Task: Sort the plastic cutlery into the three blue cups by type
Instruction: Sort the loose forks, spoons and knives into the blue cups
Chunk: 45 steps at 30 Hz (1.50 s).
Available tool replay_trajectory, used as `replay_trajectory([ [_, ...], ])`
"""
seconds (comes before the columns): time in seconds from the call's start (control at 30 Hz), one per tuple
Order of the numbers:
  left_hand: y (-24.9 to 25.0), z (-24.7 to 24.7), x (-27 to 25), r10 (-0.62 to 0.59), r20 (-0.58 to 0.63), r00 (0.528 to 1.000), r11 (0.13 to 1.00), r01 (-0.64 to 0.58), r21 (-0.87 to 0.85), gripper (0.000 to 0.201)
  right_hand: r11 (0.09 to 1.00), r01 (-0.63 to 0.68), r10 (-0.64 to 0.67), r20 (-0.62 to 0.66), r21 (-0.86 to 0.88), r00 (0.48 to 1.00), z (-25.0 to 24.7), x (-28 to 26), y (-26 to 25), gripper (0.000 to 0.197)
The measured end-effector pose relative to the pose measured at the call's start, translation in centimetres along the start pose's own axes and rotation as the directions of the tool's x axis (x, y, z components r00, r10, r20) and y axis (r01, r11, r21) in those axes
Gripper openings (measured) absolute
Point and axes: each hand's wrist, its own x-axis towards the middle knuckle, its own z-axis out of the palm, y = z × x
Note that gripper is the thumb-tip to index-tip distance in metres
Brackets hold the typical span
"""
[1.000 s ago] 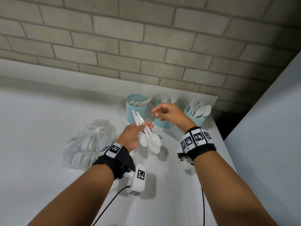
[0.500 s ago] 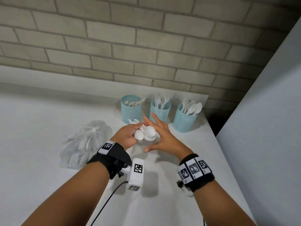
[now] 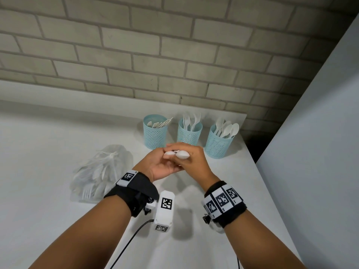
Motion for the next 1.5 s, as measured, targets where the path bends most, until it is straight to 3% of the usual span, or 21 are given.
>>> replay_trajectory([
  [0.07, -0.3, 0.1, 0.2, -0.026, -0.036, 0.999, 0.994, 0.030, 0.107, 0.030, 0.977, -0.142, 0.159, -0.104, 0.159, 0.982, 0.3, 0.5, -0.4, 0.007],
  [0.13, -0.6, -0.2, 0.4, -0.106, -0.075, 0.992, 0.979, 0.117, 0.166, 0.046, 0.939, -0.244, 0.290, -0.178, 0.240, 0.940, 0.3, 1.4, -0.3, 0.009],
  [0.2, -0.9, -0.4, 0.8, -0.171, -0.054, 0.984, 0.967, 0.179, 0.183, 0.056, 0.890, -0.346, 0.414, -0.213, 0.296, 0.885, 0.1, 2.2, 0.2, 0.007],
  [0.33, -1.1, -0.8, 0.6, -0.209, -0.194, 0.958, 0.920, 0.260, 0.293, 0.077, 0.789, -0.445, 0.579, -0.272, 0.424, 0.769, -0.3, 3.0, 1.6, 0.009],
  [0.4, -1.0, -1.4, 0.5, -0.157, -0.234, 0.960, 0.867, 0.247, 0.433, 0.069, 0.768, -0.462, 0.609, -0.281, 0.443, 0.742, -0.9, 3.3, 1.8, 0.009],
  [0.47, -1.0, -1.7, 0.5, -0.030, -0.286, 0.958, 0.821, 0.187, 0.539, 0.045, 0.739, -0.490, 0.642, -0.260, 0.463, 0.722, -1.8, 3.6, 1.7, 0.009],
  [0.53, -1.1, -1.7, 0.7, 0.132, -0.342, 0.930, 0.773, 0.119, 0.623, 0.038, 0.714, -0.525, 0.665, -0.212, 0.464, 0.717, -2.5, 3.8, 1.6, 0.011],
  [0.63, -1.2, -1.0, 1.0, 0.280, -0.262, 0.923, 0.705, -0.013, 0.709, 0.035, 0.683, -0.574, 0.686, -0.127, 0.451, 0.716, -2.8, 3.9, 1.5, 0.018],
  [0.77, -1.6, -0.3, 1.4, 0.129, -0.108, 0.986, 0.777, -0.032, 0.629, 0.037, 0.661, -0.573, 0.708, -0.150, 0.485, 0.690, -1.9, 4.2, 1.8, 0.014],
  [0.83, -2.1, -0.3, 1.7, 0.140, -0.075, 0.987, 0.804, -0.069, 0.591, 0.027, 0.672, -0.598, 0.714, -0.165, 0.437, 0.681, -1.2, 4.1, 2.0, 0.014],
  [0.97, -2.5, -0.8, 1.9, 0.185, -0.098, 0.978, 0.870, -0.117, 0.479, 0.016, 0.713, -0.645, 0.697, -0.179, 0.276, 0.694, -0.6, 3.8, 2.1, 0.033],
  [1.1, -2.3, -1.0, 1.7, 0.153, -0.050, 0.987, 0.898, -0.118, 0.423, 0.015, 0.632, -0.622, 0.733, -0.096, 0.462, 0.674, -0.4, 3.5, 2.2, 0.041],
  [1.2, -2.4, -0.8, 1.6, 0.153, -0.020, 0.988, 0.909, -0.133, 0.396, 0.014, 0.574, -0.561, 0.767, -0.150, 0.597, 0.624, -0.1, 3.4, 2.1, 0.037],
  [1.27, -2.5, -0.7, 1.5, 0.166, -0.009, 0.986, 0.904, -0.149, 0.401, 0.014, 0.548, -0.471, 0.763, -0.181, 0.691, 0.621, 0.0, 3.4, 2.1, 0.035],
  [1.4, -2.6, -0.5, 1.3, 0.161, 0.029, 0.987, 0.875, -0.156, 0.458, 0.014, 0.546, -0.421, 0.763, -0.222, 0.725, 0.607, -0.2, 3.0, 2.6, 0.035],
  [1.5, -3.1, -0.3, 1.0, 0.160, 0.043, 0.986, 0.824, -0.157, 0.544, 0.016, 0.560, -0.352, 0.773, -0.320, 0.750, 0.548, -0.4, 3.3, 2.8, 0.031],
])
